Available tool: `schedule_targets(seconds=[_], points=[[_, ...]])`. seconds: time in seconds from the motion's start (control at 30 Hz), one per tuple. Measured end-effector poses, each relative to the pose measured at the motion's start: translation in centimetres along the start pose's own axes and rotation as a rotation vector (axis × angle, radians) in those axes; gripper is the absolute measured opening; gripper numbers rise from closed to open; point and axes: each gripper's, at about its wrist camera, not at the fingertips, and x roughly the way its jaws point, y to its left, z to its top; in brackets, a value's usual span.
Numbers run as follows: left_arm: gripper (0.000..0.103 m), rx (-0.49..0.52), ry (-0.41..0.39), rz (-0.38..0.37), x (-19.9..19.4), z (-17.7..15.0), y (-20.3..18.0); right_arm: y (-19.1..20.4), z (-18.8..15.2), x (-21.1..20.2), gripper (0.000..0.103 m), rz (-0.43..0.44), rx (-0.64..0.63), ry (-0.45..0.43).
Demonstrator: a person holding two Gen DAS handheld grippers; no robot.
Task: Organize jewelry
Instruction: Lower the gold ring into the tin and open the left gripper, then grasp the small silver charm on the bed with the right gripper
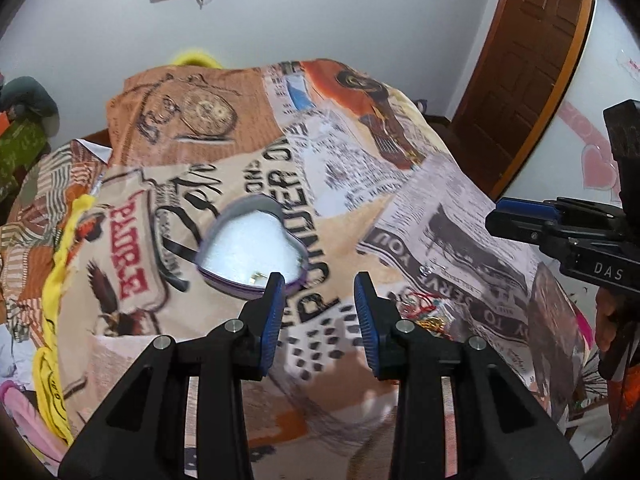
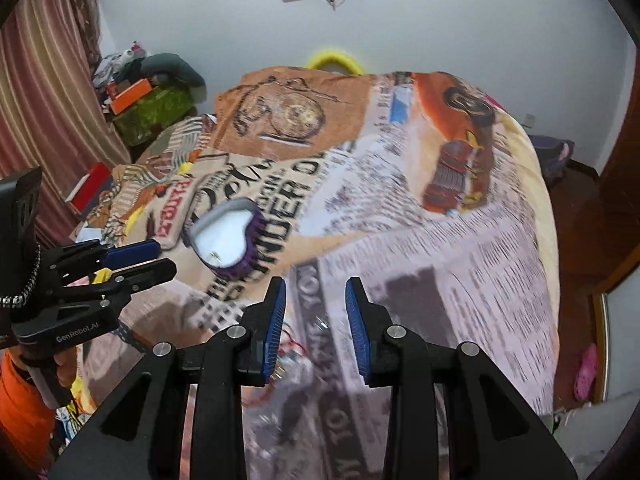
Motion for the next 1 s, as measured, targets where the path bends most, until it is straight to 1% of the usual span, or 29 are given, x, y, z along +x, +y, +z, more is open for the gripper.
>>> schedule_targets(seconds=[0.03, 0.07, 0.33, 0.43, 0.53, 0.57, 0.6, 0.63, 0.67, 0.77, 0.83, 0.87, 1.0], points=[[0.035, 0.0, 0.008, -0.006, 0.4, -0.1, -0.4, -0.3, -0.4, 0.0, 0.036, -0.008, 0.001, -0.001], [0.035, 0.002, 0.013, -0.011, 0.7, -0.2, -0.7, -0.5, -0.7, 0.1, 0.037, -0.014, 0.001, 0.002], [0.035, -0.006, 0.053, -0.031, 3.0, -0.5, -1.9, -1.2, -3.0, 3.1, 0.037, -0.01, -0.011, 0.071], [0.035, 0.004, 0.054, -0.021, 3.7, -0.9, -2.0, -0.8, -3.2, 3.9, 0.037, 0.026, -0.039, 0.082], [0.035, 0.004, 0.068, -0.034, 4.3, -1.1, -1.8, 0.0, -2.9, 4.5, 0.037, 0.046, -0.076, 0.084], [0.034, 0.003, 0.069, -0.039, 4.4, -1.2, -1.7, 0.3, -2.9, 4.8, 0.036, 0.046, -0.088, 0.084], [0.031, 0.003, 0.07, -0.043, 4.5, -1.2, -1.7, 0.5, -2.8, 5.0, 0.034, 0.044, -0.104, 0.089], [0.026, 0.005, 0.072, -0.05, 4.6, -1.3, -1.7, 0.8, -2.7, 5.4, 0.029, 0.039, -0.119, 0.098], [0.024, 0.007, 0.073, -0.055, 4.7, -1.3, -1.7, 0.9, -2.7, 5.8, 0.024, 0.034, -0.128, 0.107], [0.023, 0.015, 0.07, -0.07, 4.7, -1.4, -1.7, 0.9, -2.9, 7.0, 0.017, 0.004, -0.135, 0.129], [0.02, 0.025, 0.068, -0.078, 4.6, -1.6, -1.8, 0.6, -3.0, 7.2, 0.013, 0.003, -0.125, 0.125], [0.02, 0.031, 0.069, -0.084, 4.6, -1.7, -1.9, 0.4, -3.1, 7.1, 0.01, 0.003, -0.118, 0.117], [0.02, 0.052, 0.076, -0.103, 4.5, -1.9, -2.4, 0.1, -3.1, 6.6, 0.009, 0.01, -0.103, 0.107]])
